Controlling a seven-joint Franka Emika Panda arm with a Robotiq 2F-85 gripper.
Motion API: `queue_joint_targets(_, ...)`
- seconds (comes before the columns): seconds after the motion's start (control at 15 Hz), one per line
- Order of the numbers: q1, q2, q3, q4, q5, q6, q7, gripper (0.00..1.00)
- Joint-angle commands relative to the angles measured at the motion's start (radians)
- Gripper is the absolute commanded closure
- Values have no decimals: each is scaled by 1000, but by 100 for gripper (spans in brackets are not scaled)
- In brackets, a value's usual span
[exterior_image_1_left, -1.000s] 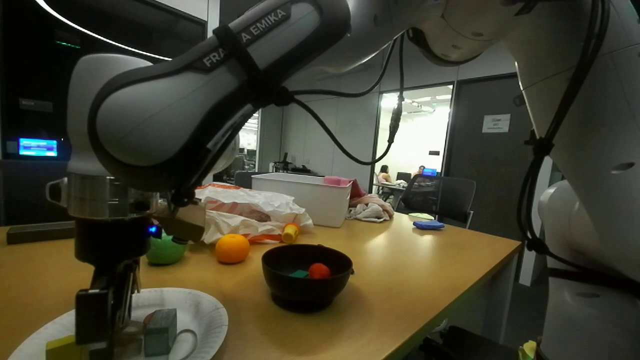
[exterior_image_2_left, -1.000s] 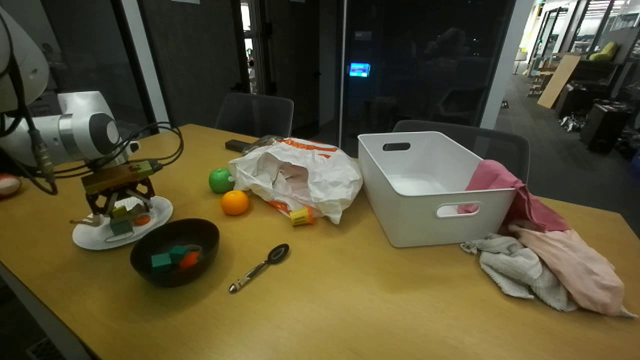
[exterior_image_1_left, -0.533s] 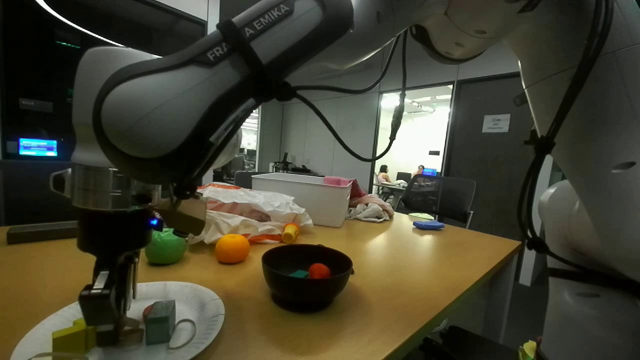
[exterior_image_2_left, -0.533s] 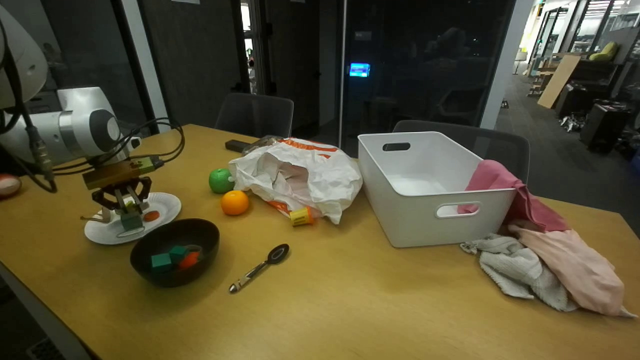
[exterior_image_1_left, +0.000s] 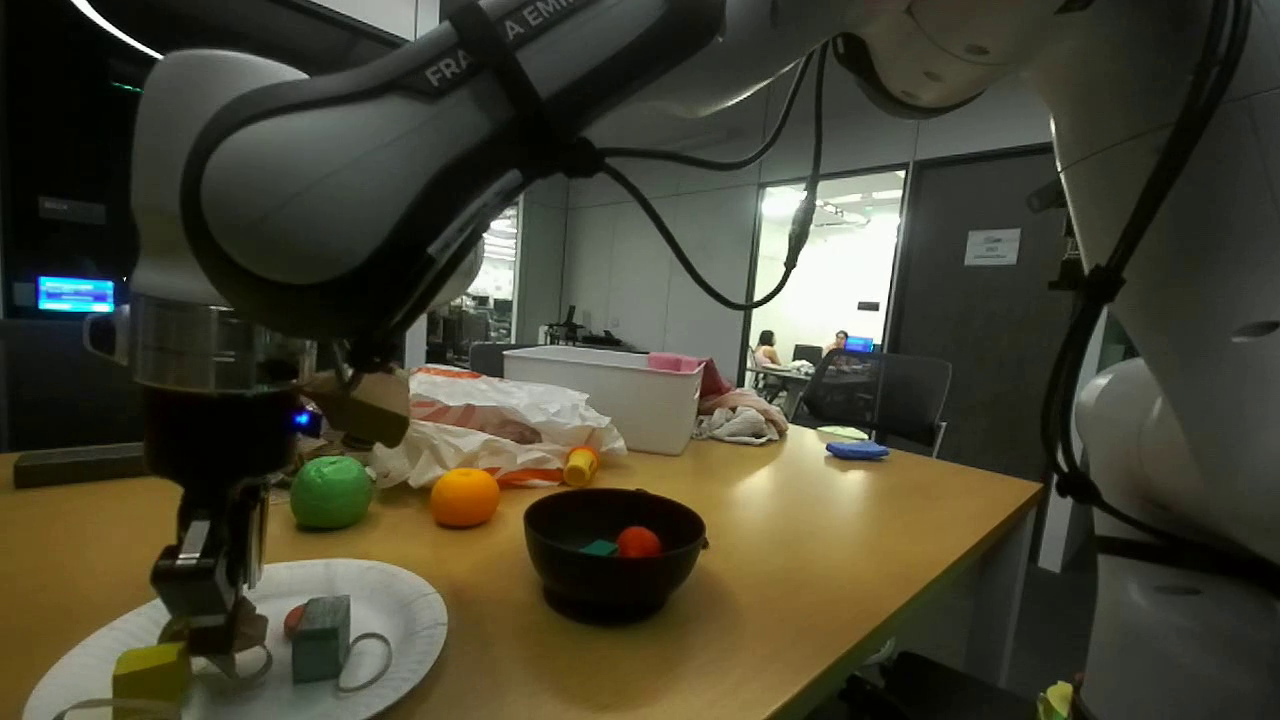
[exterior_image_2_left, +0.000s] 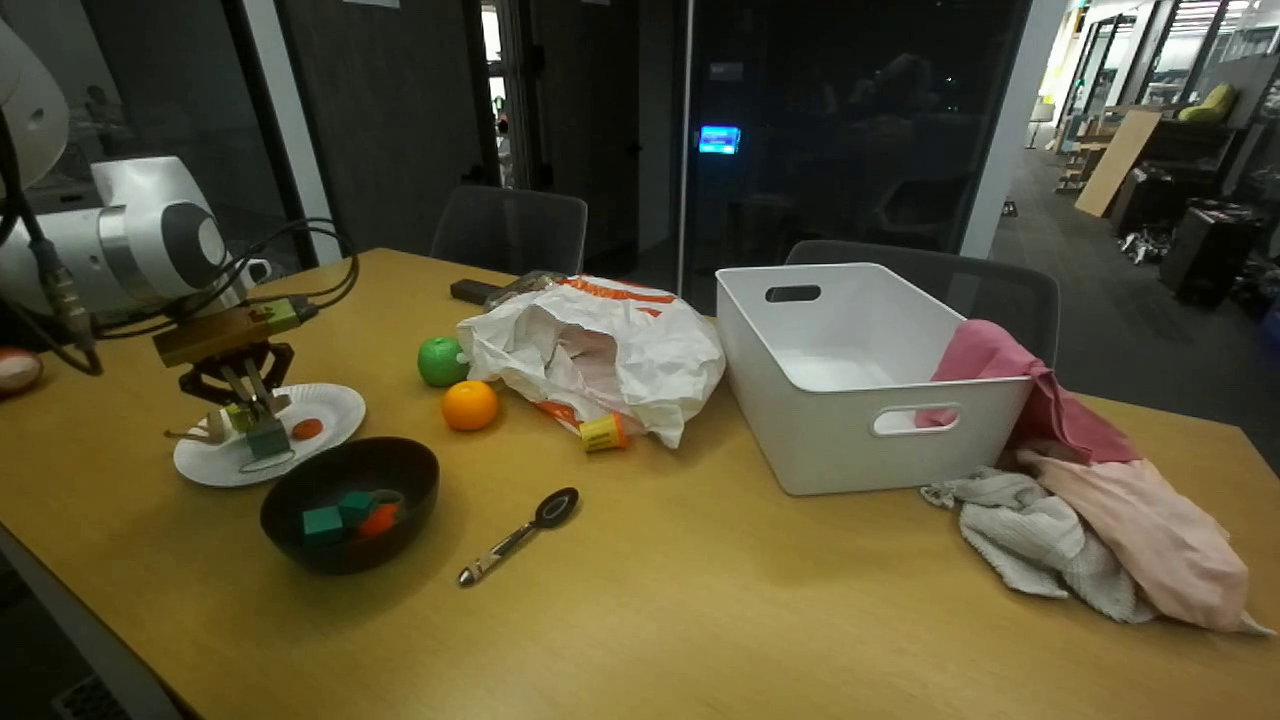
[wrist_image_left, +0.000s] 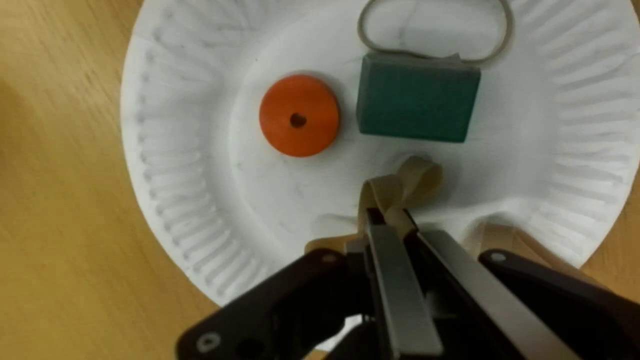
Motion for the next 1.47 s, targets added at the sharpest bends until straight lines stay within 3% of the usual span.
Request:
queue_joint_targets(0.0, 28, -88, -9, -12, -71, -70, 48, 92)
queue_joint_targets(0.47, 20, -248, -38, -44, -346, -239, 166, 92)
queue_joint_targets(0.67, -12, -319, -55, -58, -392, -293, 231, 92)
queue_joint_targets(0.93, -83, -438, -88, -122, -336, -353, 301, 91)
queue_joint_targets(1.13, -126, -516, -112, -182, -225, -391, 306, 90)
queue_joint_targets(1.4, -157, -607, -144, -317, -89, -353, 279, 91)
